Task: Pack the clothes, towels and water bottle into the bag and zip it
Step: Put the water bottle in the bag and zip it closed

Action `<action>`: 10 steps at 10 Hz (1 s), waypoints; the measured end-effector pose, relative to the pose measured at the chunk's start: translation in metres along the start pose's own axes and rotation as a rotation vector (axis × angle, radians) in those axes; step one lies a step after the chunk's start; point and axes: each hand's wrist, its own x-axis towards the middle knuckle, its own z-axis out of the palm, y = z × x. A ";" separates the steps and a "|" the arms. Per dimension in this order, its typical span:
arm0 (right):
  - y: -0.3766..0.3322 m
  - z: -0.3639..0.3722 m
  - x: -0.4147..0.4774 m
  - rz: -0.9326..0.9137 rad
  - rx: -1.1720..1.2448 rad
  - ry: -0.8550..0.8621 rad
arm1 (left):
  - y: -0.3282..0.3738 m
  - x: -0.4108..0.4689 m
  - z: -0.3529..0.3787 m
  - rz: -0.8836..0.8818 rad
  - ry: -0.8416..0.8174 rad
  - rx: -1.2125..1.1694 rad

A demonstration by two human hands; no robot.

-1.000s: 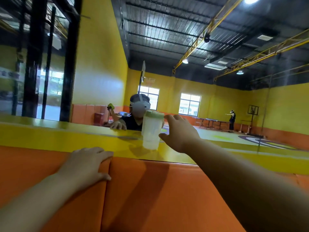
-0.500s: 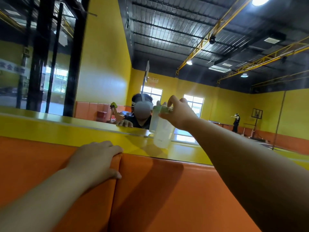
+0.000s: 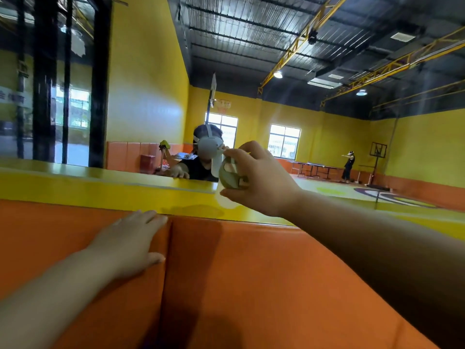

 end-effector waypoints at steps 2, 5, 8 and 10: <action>-0.048 -0.028 -0.066 -0.128 0.115 0.034 | -0.012 -0.060 0.024 0.029 0.020 -0.083; -0.107 -0.023 -0.160 -0.089 0.292 -0.098 | 0.021 -0.192 0.015 0.004 -0.154 -0.233; -0.140 0.014 -0.214 0.002 0.411 -0.142 | 0.021 -0.247 0.043 -0.069 -0.177 -0.306; -0.152 0.024 -0.229 0.014 0.474 -0.072 | -0.001 -0.254 0.051 -0.011 -0.043 -0.260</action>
